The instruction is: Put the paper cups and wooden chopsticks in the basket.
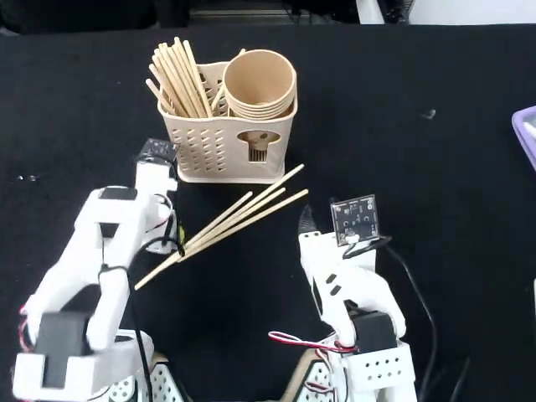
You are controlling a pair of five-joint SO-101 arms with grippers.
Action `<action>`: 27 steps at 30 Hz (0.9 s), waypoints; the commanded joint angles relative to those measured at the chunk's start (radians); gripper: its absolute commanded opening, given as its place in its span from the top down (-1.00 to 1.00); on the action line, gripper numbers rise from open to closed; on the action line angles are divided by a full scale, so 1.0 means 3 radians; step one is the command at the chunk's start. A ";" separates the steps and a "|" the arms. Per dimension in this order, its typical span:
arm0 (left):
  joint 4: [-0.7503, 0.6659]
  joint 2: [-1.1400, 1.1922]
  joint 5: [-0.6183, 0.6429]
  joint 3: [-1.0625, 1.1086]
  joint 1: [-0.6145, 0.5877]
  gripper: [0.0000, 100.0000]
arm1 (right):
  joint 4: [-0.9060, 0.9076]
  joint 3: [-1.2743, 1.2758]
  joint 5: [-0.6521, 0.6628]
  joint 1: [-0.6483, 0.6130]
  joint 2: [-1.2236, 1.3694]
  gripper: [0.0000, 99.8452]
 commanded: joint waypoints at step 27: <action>-0.0435 -0.0731 -0.0281 0.0616 0.0744 0.58 | 0.0010 -0.0018 -0.0005 0.0051 -0.0238 0.70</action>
